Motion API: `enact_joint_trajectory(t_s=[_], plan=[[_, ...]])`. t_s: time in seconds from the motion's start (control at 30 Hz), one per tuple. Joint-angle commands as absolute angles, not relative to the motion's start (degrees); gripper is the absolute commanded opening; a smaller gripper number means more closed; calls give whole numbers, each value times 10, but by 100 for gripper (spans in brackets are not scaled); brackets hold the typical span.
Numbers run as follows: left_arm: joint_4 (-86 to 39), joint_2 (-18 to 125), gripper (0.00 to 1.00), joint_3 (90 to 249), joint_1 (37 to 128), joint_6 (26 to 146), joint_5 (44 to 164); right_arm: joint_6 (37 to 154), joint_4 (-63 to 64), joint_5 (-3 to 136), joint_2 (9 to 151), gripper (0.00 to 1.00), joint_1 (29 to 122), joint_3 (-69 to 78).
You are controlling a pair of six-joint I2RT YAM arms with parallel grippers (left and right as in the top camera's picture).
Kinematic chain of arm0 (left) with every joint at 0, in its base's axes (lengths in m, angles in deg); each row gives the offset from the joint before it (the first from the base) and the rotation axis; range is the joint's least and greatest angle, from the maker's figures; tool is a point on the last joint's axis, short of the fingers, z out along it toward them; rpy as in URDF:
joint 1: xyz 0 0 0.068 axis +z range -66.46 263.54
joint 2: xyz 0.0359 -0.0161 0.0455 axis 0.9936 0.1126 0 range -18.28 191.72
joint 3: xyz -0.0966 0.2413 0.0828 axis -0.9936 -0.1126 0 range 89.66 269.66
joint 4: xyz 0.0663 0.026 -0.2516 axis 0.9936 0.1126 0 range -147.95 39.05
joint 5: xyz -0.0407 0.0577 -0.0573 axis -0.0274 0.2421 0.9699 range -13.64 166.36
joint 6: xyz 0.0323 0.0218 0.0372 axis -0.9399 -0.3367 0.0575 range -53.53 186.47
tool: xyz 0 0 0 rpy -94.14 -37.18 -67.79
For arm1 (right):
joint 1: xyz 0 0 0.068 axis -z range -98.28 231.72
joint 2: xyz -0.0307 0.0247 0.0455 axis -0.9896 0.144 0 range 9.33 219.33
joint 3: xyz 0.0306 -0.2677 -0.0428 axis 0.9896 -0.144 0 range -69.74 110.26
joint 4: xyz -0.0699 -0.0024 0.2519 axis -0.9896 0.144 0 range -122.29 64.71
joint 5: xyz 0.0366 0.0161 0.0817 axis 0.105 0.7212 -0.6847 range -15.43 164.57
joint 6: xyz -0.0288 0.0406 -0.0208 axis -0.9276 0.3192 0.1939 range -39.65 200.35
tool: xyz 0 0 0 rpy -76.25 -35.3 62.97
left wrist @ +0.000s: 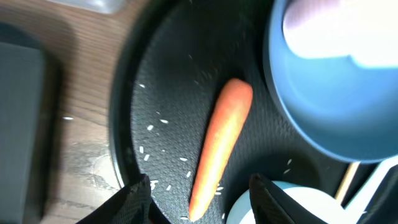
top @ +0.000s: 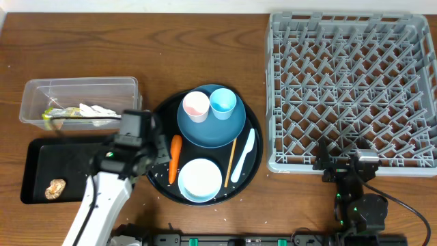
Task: Sort waste into correct bins and load items into the dishwasher rack
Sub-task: 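Reach the left gripper to the orange carrot and grasp it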
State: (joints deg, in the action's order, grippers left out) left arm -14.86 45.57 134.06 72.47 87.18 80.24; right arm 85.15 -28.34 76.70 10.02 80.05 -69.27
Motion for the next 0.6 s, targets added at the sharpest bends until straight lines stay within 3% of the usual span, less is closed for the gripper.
enact_joint_trajectory(t_s=[0.0,0.57], plan=[[-152,492,52,1353,689,864,767,854,-283,771,96,99,803,-694],[-203,687,53,1353,667,864,772,854,-283,771,96,99,803,-694]])
